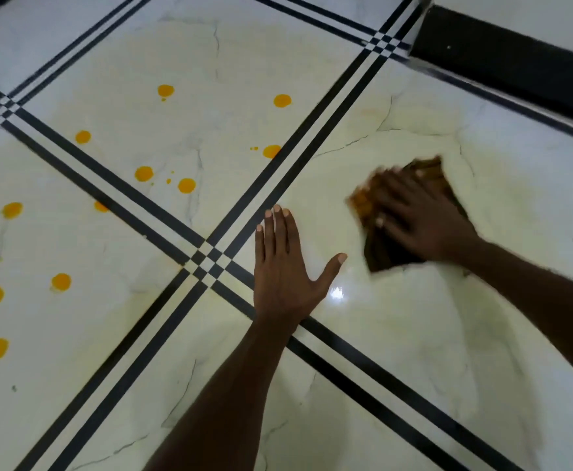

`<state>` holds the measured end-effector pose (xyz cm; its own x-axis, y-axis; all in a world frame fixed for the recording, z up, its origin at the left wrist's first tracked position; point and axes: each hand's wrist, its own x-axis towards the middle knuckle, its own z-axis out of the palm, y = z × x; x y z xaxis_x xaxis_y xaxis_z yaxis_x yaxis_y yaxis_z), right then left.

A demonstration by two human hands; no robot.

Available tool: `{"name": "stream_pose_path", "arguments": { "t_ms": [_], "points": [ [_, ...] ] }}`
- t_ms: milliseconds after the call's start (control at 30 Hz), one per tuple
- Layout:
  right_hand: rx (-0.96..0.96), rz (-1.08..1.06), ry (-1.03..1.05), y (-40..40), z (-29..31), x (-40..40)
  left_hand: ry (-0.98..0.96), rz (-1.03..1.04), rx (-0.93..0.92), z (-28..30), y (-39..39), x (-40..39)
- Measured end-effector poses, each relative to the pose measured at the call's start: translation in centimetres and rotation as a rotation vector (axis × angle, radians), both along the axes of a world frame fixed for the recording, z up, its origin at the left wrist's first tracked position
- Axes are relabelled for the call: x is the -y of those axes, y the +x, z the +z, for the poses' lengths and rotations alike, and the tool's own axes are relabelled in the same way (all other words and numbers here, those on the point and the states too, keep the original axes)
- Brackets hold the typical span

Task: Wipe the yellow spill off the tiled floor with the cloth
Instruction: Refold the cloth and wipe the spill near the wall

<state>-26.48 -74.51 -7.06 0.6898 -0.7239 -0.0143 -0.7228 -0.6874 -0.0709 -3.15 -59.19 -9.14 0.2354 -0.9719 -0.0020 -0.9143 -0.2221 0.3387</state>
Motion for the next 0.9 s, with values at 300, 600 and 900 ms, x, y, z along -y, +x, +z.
{"name": "stream_pose_path", "arguments": {
  "t_ms": [300,600,900],
  "points": [
    [0.040,-0.115,-0.003,9.4,-0.4,-4.0,0.006,-0.008,0.016,-0.1,0.2,0.0],
    [-0.026,-0.267,0.025,-7.1,0.5,-5.4,0.025,0.007,0.001,0.2,0.0,-0.1],
    [0.043,-0.217,0.027,5.4,-0.4,-10.0,0.013,-0.016,-0.022,0.1,0.4,-0.3]
  ]
}}
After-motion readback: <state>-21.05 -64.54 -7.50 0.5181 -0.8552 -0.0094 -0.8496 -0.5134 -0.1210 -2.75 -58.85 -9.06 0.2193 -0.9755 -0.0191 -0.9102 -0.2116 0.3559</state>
